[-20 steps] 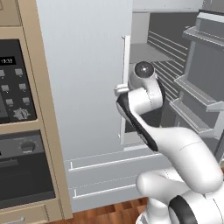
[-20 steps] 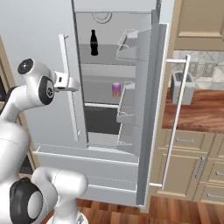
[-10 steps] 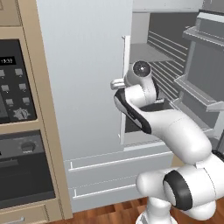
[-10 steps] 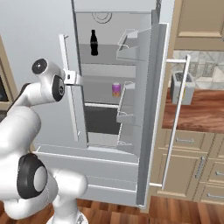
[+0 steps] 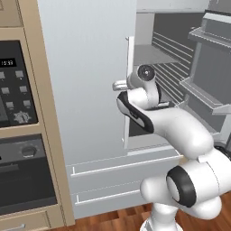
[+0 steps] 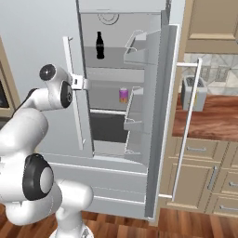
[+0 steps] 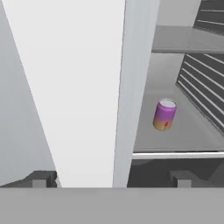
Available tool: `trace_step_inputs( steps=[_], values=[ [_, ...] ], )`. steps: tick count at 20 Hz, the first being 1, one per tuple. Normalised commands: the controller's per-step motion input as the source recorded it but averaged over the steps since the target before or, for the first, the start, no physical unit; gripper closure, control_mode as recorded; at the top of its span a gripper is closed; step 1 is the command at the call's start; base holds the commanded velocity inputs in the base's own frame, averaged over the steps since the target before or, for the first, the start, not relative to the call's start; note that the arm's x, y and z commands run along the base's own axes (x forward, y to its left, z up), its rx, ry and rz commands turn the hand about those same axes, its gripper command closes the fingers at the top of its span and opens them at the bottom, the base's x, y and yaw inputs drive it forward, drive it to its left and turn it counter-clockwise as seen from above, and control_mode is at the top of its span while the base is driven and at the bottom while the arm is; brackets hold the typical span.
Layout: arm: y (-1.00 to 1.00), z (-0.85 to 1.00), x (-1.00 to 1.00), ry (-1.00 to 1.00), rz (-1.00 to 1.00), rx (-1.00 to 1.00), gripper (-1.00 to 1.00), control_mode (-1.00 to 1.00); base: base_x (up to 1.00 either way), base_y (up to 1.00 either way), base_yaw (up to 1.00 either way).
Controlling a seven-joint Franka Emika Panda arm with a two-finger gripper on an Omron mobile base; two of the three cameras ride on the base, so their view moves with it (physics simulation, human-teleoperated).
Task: Open the fridge, grab two sodas, and place both sodas inside the bowl with ice on the dining counter.
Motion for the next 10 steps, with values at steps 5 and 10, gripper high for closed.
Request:
trace_step_inputs(
  steps=[5,10],
  values=[
    [0.23,-0.12,0.69,0.0,0.0,0.02,1.0,-1.0,0.0,0.0,0.0],
    [0.21,0.0,0.27,0.0,0.01,0.01,1.0,-1.0,0.0,0.0,0.0]
  ],
)
